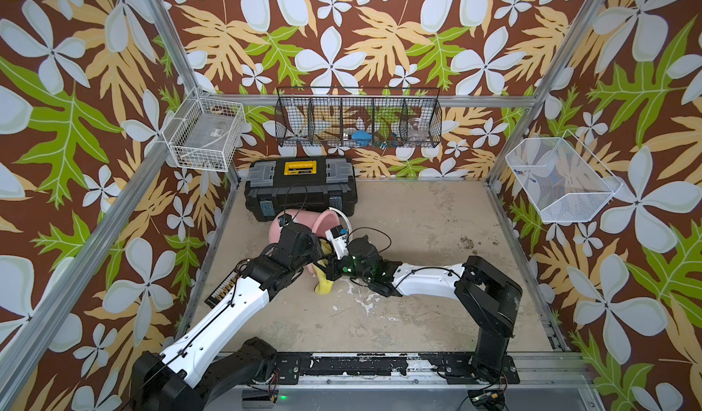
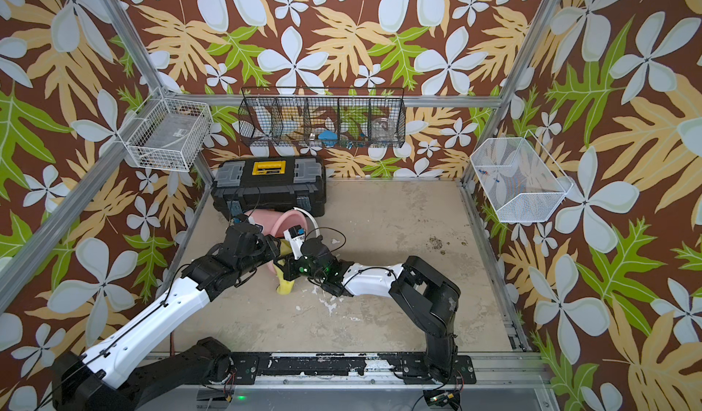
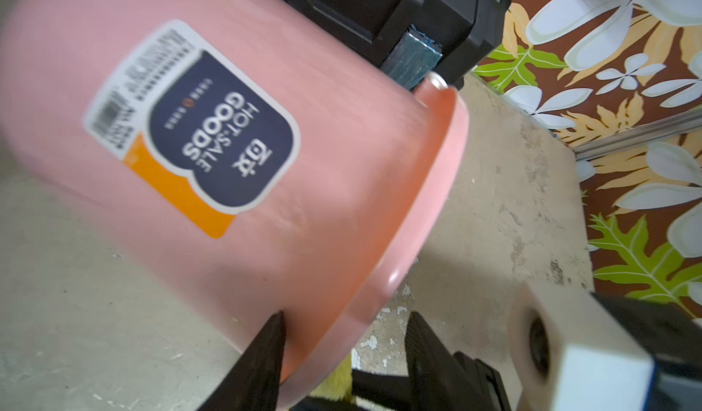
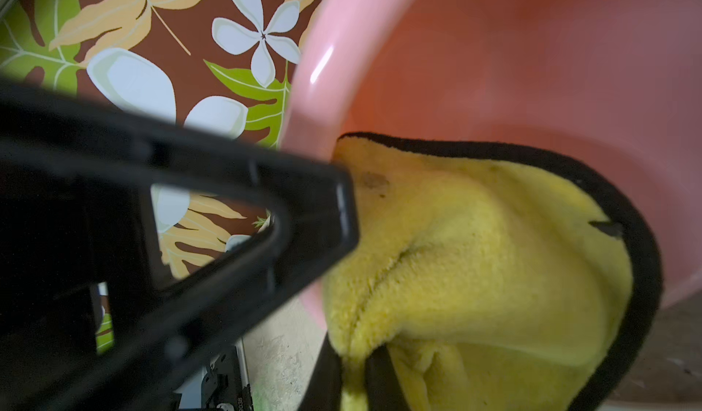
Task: Wipe the inside of the bucket with a cloth
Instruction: Adjust the bucket at the center of the board.
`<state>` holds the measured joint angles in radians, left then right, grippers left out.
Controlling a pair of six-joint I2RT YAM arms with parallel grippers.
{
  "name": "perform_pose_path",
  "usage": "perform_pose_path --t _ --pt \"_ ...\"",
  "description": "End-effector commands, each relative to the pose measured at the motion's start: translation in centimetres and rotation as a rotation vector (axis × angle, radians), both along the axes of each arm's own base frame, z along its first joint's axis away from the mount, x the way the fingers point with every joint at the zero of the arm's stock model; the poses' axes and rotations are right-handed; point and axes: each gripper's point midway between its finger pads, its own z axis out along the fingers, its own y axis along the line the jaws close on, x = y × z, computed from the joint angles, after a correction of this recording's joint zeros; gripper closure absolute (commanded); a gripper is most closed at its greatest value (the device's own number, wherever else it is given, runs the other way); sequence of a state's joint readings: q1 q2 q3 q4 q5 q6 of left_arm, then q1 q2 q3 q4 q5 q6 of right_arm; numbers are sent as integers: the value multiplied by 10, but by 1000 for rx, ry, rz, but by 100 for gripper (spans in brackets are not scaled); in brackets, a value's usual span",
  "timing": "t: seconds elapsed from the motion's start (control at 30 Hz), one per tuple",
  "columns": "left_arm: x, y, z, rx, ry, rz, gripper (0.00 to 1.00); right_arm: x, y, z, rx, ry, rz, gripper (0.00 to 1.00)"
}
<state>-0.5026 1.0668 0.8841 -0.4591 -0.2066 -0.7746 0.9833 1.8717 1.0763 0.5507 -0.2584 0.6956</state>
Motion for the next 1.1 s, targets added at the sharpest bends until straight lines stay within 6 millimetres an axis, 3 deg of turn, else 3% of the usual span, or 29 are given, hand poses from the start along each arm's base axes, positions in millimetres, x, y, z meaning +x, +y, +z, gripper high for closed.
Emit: perform_pose_path --t 0.0,0.13,0.27,0.5,0.8,0.87,1.07 --pt "6 11 -1 113 -6 10 47 -6 5 5 22 1 29 100" --pt "14 13 -6 194 4 -9 47 -1 -4 -2 -25 7 -21 100" --pt "19 13 -11 257 16 -34 50 1 -16 4 -23 -14 -59 100" --pt "30 30 -11 379 -20 16 49 4 -28 5 -42 -2 -113 100" --pt "41 45 -17 511 -22 115 49 7 -19 -10 -75 31 -84 100" --pt "45 47 -19 543 -17 128 54 7 -19 -12 -76 38 -84 100" --pt "49 45 -10 528 -58 136 84 10 -29 -6 -99 15 -119 100"
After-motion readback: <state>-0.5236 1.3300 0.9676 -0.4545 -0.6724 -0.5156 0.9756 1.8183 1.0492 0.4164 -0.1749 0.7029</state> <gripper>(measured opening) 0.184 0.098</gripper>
